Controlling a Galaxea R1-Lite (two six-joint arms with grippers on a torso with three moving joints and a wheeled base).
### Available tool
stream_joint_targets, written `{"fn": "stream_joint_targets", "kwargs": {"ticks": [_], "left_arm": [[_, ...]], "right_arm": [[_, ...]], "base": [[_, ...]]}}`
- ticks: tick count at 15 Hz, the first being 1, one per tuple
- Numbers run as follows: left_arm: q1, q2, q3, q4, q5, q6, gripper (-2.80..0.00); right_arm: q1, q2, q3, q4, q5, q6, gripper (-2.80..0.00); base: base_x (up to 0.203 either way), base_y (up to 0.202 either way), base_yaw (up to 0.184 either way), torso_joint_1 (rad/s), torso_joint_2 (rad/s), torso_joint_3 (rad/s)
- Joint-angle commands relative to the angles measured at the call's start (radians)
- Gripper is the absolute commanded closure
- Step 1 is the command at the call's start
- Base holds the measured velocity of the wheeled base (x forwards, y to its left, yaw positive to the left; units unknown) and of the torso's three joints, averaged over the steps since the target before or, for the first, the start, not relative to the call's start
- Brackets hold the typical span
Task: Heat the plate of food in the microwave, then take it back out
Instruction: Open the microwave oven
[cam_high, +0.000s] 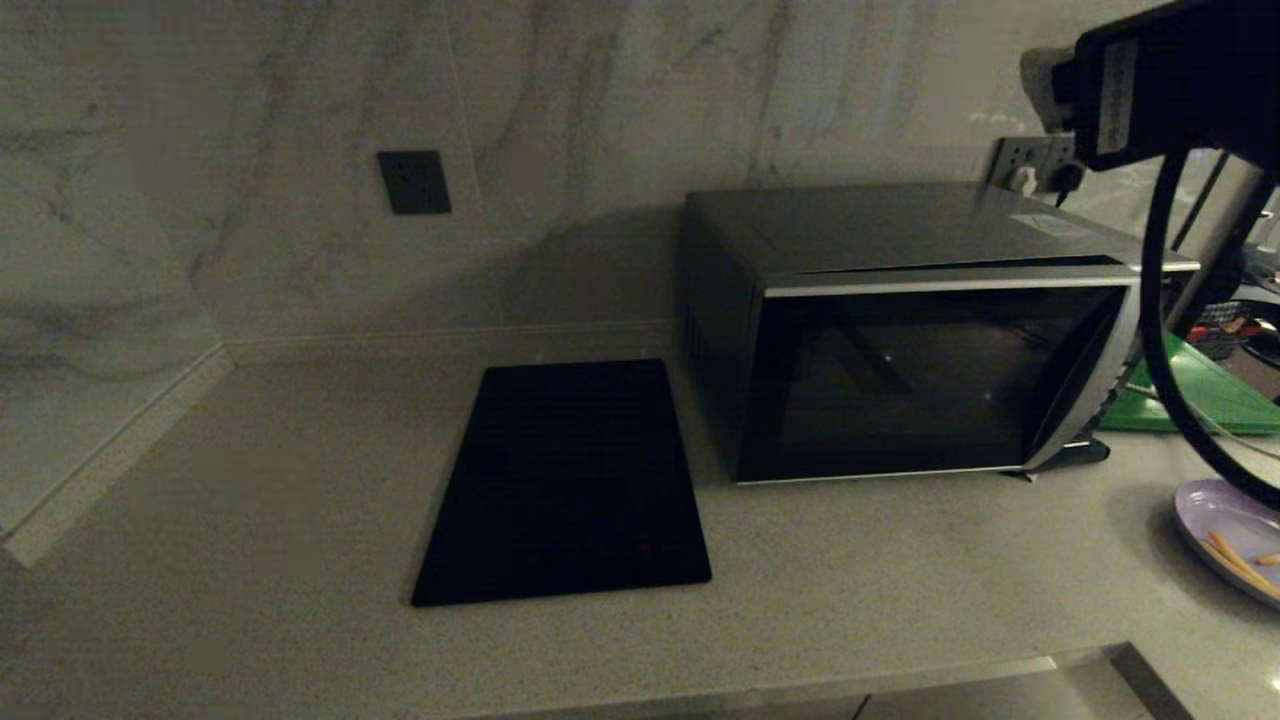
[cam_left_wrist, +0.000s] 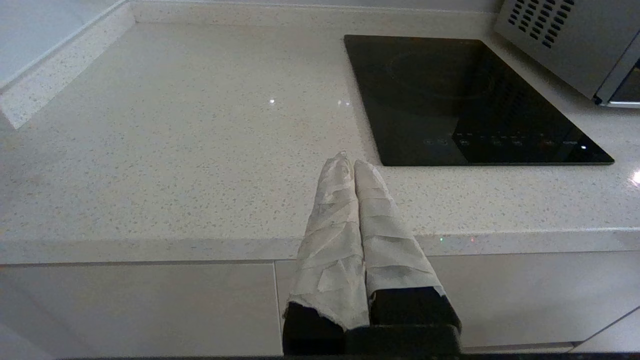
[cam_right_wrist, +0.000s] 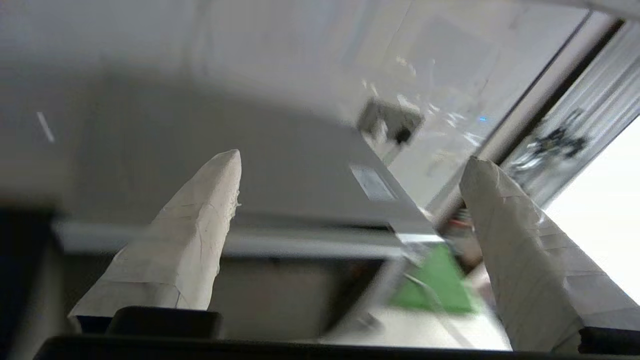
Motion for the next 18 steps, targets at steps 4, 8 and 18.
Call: {"fn": "stream_joint_targets", "kwargs": {"ticks": [4, 8, 18], "left_arm": [[0.001, 0.0, 0.0, 0.0, 0.0, 0.0, 0.0], [0.001, 0.002, 0.0, 0.0, 0.0, 0.0, 0.0], [0.001, 0.002, 0.0, 0.0, 0.0, 0.0, 0.0]], "right_arm": [[-0.269, -0.045, -0.104, 0.564, 0.13, 0.076, -2.8], [-0.455, -0.033, -0.121, 0.869, 0.566, 0.55, -2.8], [-0.55, -0.052, -0.178, 1.038, 0.836, 0.976, -2.8]], "base": [[0.0, 0.0, 0.0, 0.0, 0.0, 0.0], [0.0, 0.0, 0.0, 0.0, 0.0, 0.0], [0.0, 0.0, 0.0, 0.0, 0.0, 0.0]]}}
